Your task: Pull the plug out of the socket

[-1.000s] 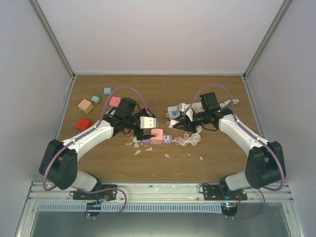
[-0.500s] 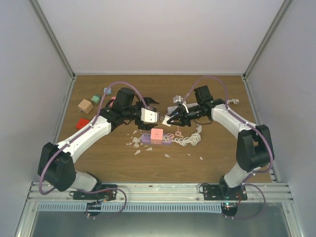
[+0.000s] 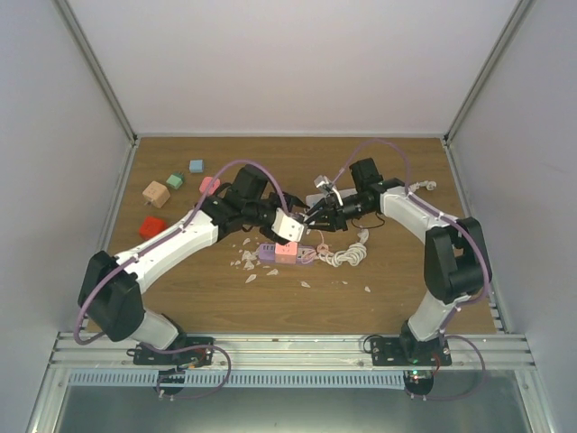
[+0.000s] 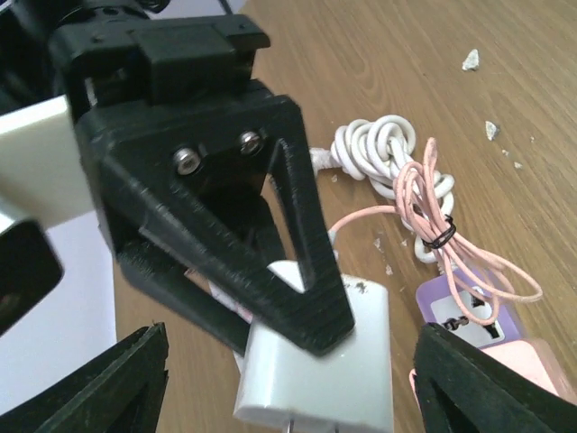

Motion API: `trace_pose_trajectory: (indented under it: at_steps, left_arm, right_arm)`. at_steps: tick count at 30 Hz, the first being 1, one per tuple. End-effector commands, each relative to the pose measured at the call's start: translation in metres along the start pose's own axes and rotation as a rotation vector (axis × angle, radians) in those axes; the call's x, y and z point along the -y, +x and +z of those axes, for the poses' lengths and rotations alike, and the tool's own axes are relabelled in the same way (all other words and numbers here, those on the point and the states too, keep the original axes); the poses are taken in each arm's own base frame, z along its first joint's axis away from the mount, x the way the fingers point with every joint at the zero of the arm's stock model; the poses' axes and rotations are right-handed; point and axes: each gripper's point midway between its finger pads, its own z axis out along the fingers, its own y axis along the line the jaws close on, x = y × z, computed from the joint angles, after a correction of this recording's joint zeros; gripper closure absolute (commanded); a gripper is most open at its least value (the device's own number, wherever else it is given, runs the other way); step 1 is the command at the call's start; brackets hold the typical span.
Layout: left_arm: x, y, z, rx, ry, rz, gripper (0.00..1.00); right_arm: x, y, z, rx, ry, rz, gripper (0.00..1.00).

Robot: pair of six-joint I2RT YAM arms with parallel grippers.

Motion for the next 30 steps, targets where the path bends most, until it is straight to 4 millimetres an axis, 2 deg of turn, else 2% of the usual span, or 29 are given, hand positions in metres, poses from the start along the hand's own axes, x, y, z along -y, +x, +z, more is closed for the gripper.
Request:
trace_pose_trajectory:
  at_steps: [1, 3, 5, 11, 14, 17, 21, 22, 24, 27, 30]
  left_arm:
    - [0.001, -0.005, 0.008, -0.022, 0.014, 0.066, 0.3]
    - [0.004, -0.004, 0.01, -0.033, 0.022, 0.077, 0.39]
    - [0.005, -0.003, 0.012, -0.042, 0.023, 0.082, 0.43]
    - [0.007, -0.001, 0.015, -0.061, 0.028, 0.098, 0.39]
    - [0.008, -0.003, 0.015, -0.063, 0.031, 0.106, 0.41]
    - [0.007, -0.005, 0.014, -0.066, 0.025, 0.105, 0.48]
    - [0.004, -0.009, 0.011, -0.057, 0.009, 0.084, 0.63]
    - [0.002, -0.01, 0.01, -0.055, 0.002, 0.076, 0.65]
    - [0.0, -0.011, 0.008, -0.054, -0.007, 0.06, 0.69]
    - [-0.006, -0.01, 0.002, -0.041, -0.023, 0.018, 0.73]
    - [-0.018, -0.006, -0.008, -0.021, -0.048, -0.049, 0.76]
  right_arm:
    - [-0.005, -0.009, -0.002, 0.037, -0.056, 0.011, 0.85]
    - [-0.006, -0.008, -0.002, 0.041, -0.067, 0.015, 0.85]
    - [-0.008, -0.009, -0.002, 0.046, -0.081, 0.018, 0.85]
    - [-0.011, -0.009, -0.002, 0.058, -0.108, 0.03, 0.85]
    - [-0.012, -0.01, -0.002, 0.063, -0.116, 0.034, 0.85]
    - [-0.013, -0.011, -0.003, 0.069, -0.123, 0.039, 0.85]
    - [-0.012, -0.012, -0.003, 0.068, -0.121, 0.037, 0.83]
    - [-0.012, -0.012, -0.003, 0.065, -0.117, 0.036, 0.79]
    - [-0.012, -0.013, -0.003, 0.054, -0.1, 0.023, 0.64]
    - [-0.009, -0.014, -0.008, 0.026, -0.033, -0.019, 0.34]
    - [-0.006, -0.022, -0.025, 0.035, 0.052, -0.051, 0.2]
